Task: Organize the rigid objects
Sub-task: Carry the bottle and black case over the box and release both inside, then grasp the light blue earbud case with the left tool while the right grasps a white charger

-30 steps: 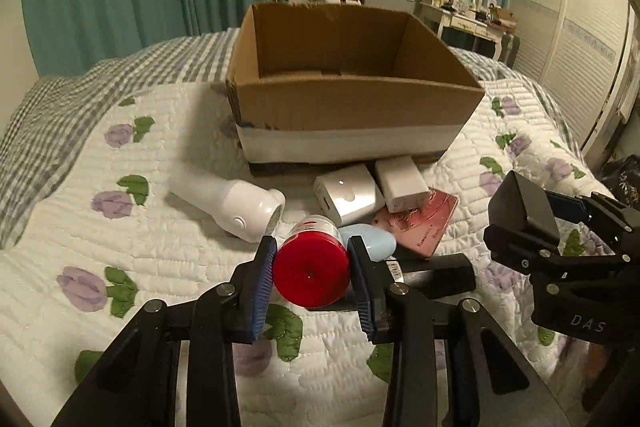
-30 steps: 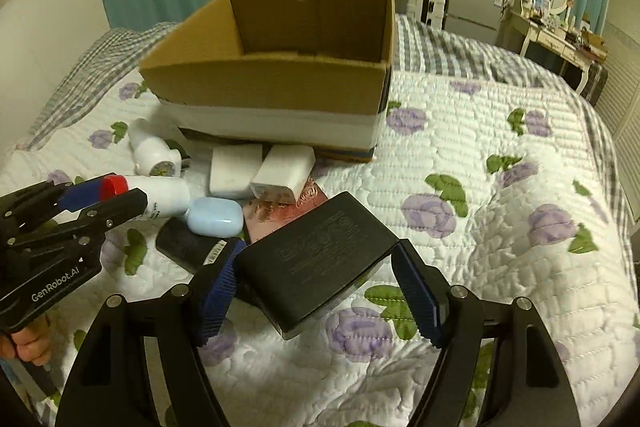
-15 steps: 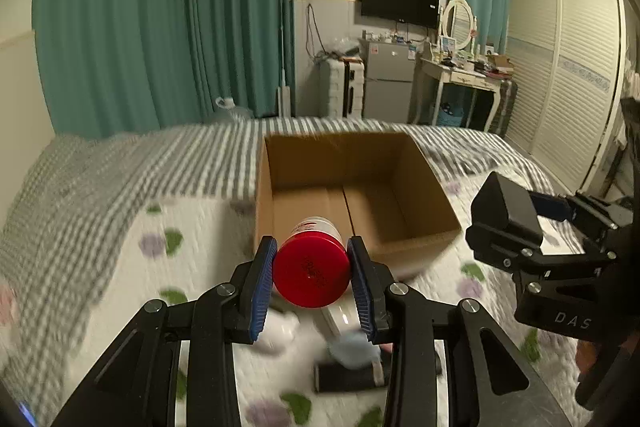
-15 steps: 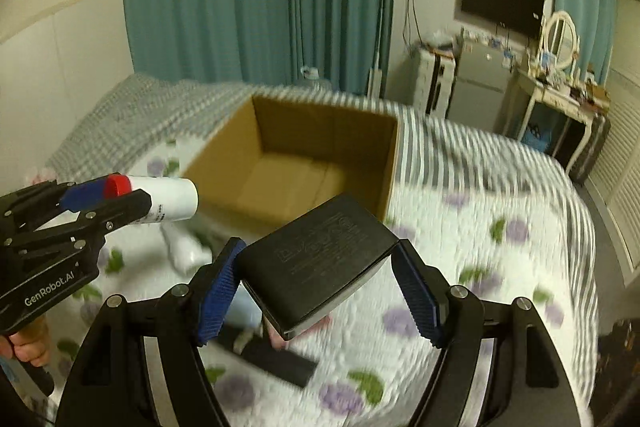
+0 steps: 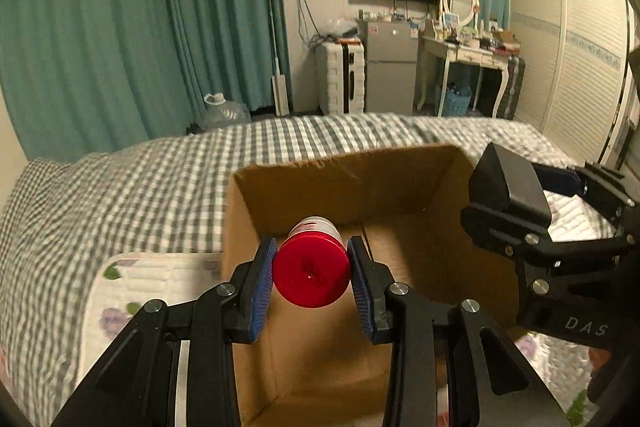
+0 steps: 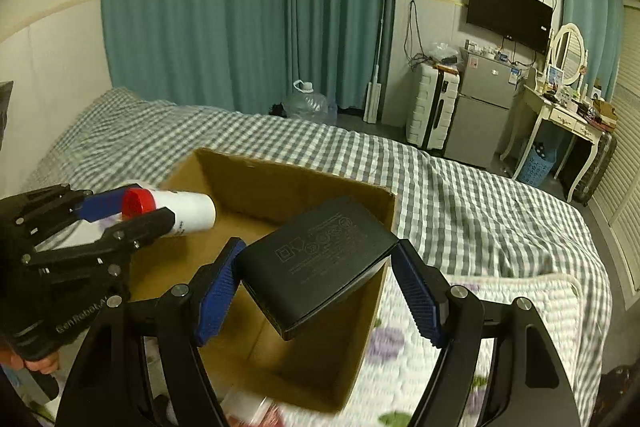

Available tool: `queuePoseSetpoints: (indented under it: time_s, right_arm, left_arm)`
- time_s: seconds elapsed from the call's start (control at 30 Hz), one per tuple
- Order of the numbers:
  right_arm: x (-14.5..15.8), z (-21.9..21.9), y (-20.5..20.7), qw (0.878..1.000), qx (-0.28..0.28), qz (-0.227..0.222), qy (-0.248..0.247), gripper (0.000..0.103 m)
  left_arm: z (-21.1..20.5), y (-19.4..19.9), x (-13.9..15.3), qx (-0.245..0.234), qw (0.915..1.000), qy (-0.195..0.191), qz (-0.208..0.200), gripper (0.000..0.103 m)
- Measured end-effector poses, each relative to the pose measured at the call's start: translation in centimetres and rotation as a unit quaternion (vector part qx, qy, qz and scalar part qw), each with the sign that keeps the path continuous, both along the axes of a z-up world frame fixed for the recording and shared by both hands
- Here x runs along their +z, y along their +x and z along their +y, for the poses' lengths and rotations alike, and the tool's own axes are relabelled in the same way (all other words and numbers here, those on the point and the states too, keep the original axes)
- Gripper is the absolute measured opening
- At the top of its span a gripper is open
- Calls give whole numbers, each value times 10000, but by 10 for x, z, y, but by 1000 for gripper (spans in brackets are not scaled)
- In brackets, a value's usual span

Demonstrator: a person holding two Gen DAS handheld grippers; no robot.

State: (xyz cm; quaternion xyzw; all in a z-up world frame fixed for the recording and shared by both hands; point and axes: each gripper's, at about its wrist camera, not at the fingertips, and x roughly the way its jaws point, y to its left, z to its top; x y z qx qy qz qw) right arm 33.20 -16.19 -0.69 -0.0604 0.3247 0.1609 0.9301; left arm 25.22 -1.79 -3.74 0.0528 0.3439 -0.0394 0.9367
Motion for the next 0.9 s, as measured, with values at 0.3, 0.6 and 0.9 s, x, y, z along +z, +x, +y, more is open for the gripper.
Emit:
queuePoseSetpoints:
  time_s: [0.3, 0.6, 0.9]
  right_arm:
    - [-35, -1, 33, 9997, 1, 244, -87, 75]
    - [-11, -8, 18, 9992, -97, -323, 193, 86]
    - [27, -28, -41, 9977, -373, -456, 330, 91]
  left_arm:
    - [-9, 5, -20, -37, 9999, 118, -80, 44]
    - [0, -10, -2, 142, 9997, -64, -189, 56]
    - [3, -71, 42, 151, 9990, -245, -342, 63]
